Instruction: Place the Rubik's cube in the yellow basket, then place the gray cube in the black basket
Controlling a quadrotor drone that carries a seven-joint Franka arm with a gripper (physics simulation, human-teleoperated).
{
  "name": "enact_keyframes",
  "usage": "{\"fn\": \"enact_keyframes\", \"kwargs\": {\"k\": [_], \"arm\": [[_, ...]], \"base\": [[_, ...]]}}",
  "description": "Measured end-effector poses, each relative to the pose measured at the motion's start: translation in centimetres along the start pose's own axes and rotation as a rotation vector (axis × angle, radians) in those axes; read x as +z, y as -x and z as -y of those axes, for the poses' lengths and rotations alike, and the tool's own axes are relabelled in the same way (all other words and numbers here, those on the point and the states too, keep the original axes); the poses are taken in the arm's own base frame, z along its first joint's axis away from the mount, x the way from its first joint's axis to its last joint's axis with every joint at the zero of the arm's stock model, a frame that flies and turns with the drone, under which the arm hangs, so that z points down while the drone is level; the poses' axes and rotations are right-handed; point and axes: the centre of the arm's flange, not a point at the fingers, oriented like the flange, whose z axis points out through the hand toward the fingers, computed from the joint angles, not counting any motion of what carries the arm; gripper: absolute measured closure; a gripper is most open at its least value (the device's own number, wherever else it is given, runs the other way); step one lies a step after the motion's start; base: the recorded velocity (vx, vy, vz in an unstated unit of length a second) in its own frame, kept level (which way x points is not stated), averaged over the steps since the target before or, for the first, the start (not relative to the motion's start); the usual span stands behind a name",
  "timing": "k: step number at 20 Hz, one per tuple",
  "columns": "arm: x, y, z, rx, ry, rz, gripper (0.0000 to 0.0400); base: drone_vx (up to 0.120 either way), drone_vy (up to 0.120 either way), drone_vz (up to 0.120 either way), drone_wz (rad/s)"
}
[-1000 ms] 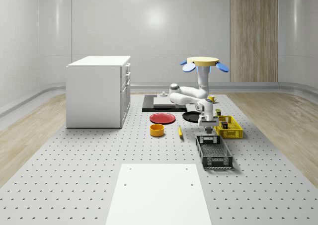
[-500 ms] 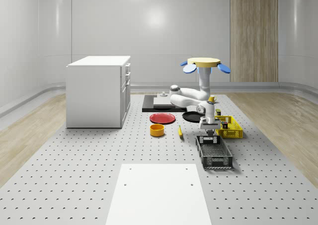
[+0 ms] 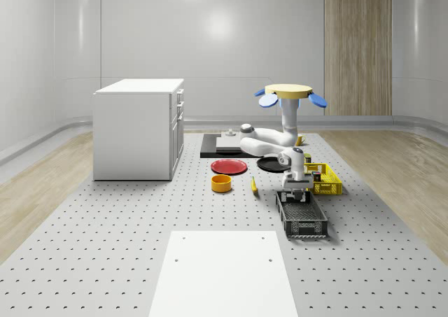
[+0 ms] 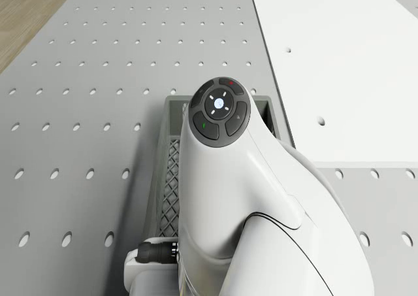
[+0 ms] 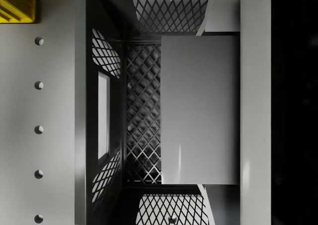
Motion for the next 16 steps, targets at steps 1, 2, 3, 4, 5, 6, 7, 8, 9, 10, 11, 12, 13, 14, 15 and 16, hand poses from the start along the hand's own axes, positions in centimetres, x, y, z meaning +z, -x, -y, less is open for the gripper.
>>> {"fn": "enact_keyframes", "kwargs": {"k": [1,2,3,4,5,6,7,8,9,10,11,12,13,14,15,16], "arm": [[0.2,0.0,0.0,0.0,0.0,0.0,0.015],[0.5,0.0,0.0,0.0,0.0,0.0,0.015],[0.9,0.0,0.0,0.0,0.0,0.0,0.015],[1.3,0.0,0.0,0.0,0.0,0.0,0.015],[1.7,0.0,0.0,0.0,0.0,0.0,0.015],[2.1,0.0,0.0,0.0,0.0,0.0,0.015],[2.5,0.0,0.0,0.0,0.0,0.0,0.015],[2.9,0.0,0.0,0.0,0.0,0.0,0.015],[3.3,0.0,0.0,0.0,0.0,0.0,0.015],[3.7,0.0,0.0,0.0,0.0,0.0,0.015],[4.1,0.0,0.0,0.0,0.0,0.0,0.015],[4.4,0.0,0.0,0.0,0.0,0.0,0.015],[4.8,0.0,0.0,0.0,0.0,0.0,0.015],[5.2,0.0,0.0,0.0,0.0,0.0,0.015],[5.6,0.0,0.0,0.0,0.0,0.0,0.015],[5.9,0.0,0.0,0.0,0.0,0.0,0.015]], "base": [[0.0,0.0,0.0,0.0],[0.0,0.0,0.0,0.0],[0.0,0.0,0.0,0.0],[0.0,0.0,0.0,0.0],[0.0,0.0,0.0,0.0],[0.0,0.0,0.0,0.0],[0.0,0.0,0.0,0.0],[0.0,0.0,0.0,0.0],[0.0,0.0,0.0,0.0],[0.0,0.0,0.0,0.0],[0.0,0.0,0.0,0.0],[0.0,0.0,0.0,0.0],[0.0,0.0,0.0,0.0],[0.0,0.0,0.0,0.0],[0.0,0.0,0.0,0.0],[0.0,0.0,0.0,0.0]]}}
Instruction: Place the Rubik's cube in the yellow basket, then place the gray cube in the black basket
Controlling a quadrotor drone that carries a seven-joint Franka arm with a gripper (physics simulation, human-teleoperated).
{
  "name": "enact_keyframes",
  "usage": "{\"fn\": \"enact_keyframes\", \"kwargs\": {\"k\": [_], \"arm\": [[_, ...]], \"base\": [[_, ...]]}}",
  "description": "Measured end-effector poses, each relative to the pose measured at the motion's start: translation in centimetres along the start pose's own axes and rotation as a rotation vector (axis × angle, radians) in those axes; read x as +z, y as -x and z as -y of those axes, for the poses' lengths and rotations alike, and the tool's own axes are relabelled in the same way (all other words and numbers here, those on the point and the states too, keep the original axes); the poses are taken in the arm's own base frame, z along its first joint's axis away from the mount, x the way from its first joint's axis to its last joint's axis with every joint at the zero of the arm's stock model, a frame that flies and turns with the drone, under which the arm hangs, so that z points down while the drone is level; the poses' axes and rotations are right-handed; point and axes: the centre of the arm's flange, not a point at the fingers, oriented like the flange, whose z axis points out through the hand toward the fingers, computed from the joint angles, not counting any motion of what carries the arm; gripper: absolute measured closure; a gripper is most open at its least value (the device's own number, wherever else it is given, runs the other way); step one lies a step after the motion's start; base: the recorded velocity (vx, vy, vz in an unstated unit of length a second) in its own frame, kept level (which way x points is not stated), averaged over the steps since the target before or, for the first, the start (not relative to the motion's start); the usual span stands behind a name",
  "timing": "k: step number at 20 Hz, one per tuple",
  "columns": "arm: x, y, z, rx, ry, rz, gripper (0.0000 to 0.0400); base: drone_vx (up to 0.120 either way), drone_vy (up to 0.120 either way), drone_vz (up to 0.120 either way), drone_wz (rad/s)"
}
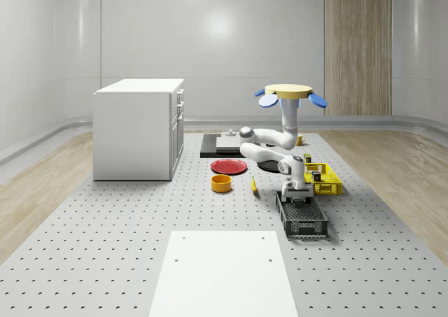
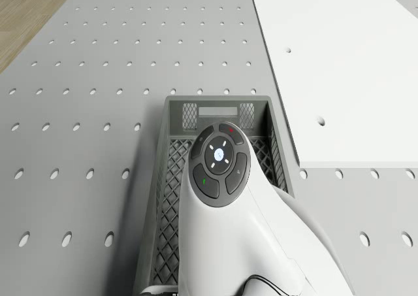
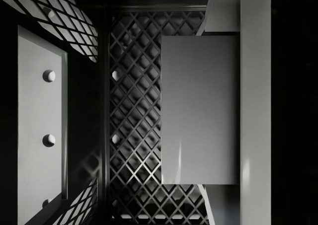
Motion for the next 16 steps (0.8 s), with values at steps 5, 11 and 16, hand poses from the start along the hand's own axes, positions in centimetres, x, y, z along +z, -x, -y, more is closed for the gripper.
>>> {"fn": "enact_keyframes", "kwargs": {"k": [5,11,16], "arm": [[0.7,0.0,0.0,0.0,0.0,0.0,0.0055],[-1.1,0.0,0.0,0.0,0.0,0.0,0.0012],[-3.0,0.0,0.0,0.0,0.0,0.0,0.0004]], "base": [[0.0,0.0,0.0,0.0],[0.0,0.0,0.0,0.0],[0.0,0.0,0.0,0.0]]}}
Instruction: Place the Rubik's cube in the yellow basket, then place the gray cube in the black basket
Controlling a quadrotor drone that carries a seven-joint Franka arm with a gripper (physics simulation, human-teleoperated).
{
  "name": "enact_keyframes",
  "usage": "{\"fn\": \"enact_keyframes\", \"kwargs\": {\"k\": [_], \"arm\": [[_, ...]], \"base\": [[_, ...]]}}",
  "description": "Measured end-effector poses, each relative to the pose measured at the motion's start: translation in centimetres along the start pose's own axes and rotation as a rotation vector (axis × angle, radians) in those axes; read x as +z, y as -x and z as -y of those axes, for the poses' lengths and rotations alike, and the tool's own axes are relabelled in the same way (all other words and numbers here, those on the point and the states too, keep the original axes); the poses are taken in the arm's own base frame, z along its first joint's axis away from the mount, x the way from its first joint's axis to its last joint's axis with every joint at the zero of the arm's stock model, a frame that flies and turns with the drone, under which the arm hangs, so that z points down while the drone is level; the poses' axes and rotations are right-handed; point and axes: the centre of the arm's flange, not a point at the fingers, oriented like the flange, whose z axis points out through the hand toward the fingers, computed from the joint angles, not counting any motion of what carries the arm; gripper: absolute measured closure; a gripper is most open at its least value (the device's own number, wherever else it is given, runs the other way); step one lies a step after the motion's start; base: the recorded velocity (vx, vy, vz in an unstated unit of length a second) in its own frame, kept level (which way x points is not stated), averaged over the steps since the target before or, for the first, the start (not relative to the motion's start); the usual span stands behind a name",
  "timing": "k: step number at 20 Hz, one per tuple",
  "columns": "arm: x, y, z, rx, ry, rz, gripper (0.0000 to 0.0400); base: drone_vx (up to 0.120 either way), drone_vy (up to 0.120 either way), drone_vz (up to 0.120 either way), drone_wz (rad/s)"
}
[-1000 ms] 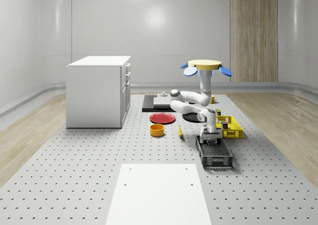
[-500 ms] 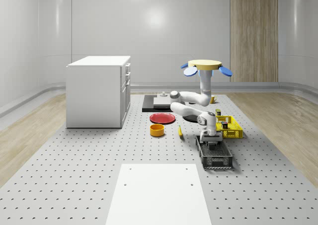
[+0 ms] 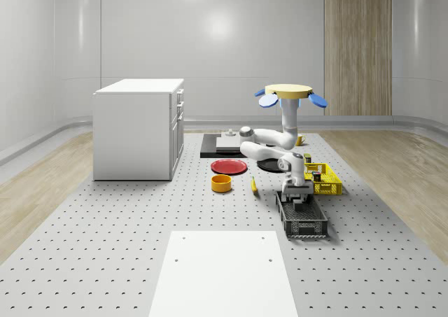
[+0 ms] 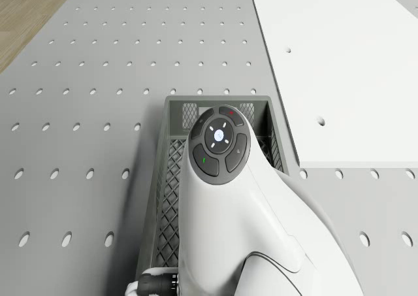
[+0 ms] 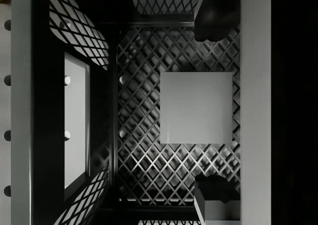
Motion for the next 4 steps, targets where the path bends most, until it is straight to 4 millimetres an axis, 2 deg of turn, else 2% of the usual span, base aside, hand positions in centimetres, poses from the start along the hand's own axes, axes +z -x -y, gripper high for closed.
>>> {"fn": "enact_keyframes", "kwargs": {"k": [4], "arm": [[-0.69,0.0,0.0,0.0,0.0,0.0,0.0002]], "base": [[0.0,0.0,0.0,0.0]]}}
